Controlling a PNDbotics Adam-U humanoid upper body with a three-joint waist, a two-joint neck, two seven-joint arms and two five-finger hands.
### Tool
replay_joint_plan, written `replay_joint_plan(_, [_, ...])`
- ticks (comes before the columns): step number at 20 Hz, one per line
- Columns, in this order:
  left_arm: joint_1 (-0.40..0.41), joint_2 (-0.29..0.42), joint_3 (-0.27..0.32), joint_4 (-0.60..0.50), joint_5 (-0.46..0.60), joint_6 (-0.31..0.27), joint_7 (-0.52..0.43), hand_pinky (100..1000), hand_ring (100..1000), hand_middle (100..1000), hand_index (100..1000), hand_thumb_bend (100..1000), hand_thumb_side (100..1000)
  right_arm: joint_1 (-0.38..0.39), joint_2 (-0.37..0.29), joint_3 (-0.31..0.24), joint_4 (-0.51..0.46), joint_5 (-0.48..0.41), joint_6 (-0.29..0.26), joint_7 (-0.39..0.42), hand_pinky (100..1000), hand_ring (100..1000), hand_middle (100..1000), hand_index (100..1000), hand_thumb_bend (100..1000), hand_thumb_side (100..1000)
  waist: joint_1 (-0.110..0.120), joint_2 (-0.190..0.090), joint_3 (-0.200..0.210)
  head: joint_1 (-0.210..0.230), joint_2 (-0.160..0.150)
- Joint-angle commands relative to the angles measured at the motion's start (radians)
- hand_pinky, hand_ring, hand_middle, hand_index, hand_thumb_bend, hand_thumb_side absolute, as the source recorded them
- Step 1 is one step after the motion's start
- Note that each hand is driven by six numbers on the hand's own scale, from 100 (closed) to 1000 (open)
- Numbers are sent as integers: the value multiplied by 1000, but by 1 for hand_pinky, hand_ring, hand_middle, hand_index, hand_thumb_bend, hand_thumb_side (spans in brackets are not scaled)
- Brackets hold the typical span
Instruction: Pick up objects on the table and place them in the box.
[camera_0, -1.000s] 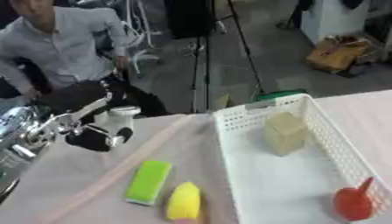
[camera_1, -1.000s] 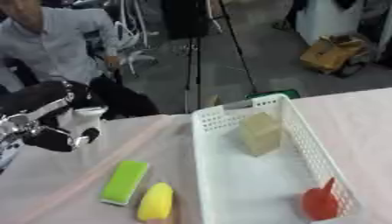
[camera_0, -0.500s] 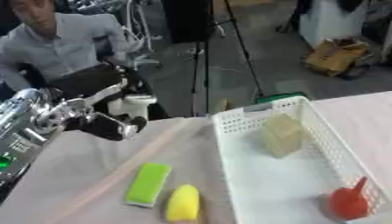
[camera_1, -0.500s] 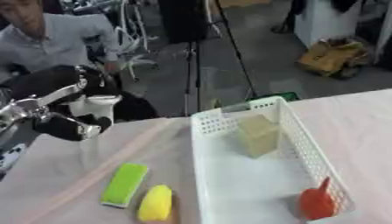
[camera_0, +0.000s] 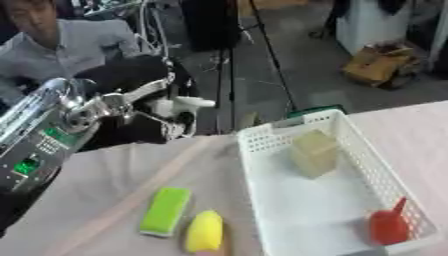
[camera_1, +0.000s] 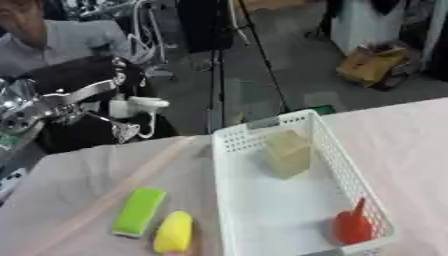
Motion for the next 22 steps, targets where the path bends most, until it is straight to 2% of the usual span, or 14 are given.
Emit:
replay_joint_plan(1, [-39, -1, 4, -11, 5, -4, -7, 100, 454, 547, 699, 207, 145, -11, -30, 5, -17, -14, -6, 4, 848, 818, 599, 650, 100, 1000, -5, -29, -5, -2, 8])
replay_joint_plan(12, [-96, -46, -5, -15, 14, -18, -17, 100, 452, 547, 687, 198, 143, -25, -36, 14, -17, -40, -8, 22, 849, 818, 598, 650, 100, 1000, 9, -37, -36, -32, 3])
replay_joint_plan(22, [-142, -112, -32, 6, -23, -48, -20, 100, 454, 547, 679, 212, 141, -39, -37, 19, -17, -62, -8, 35, 849, 818, 598, 651, 100, 1000, 13, -38, -62, -22, -9])
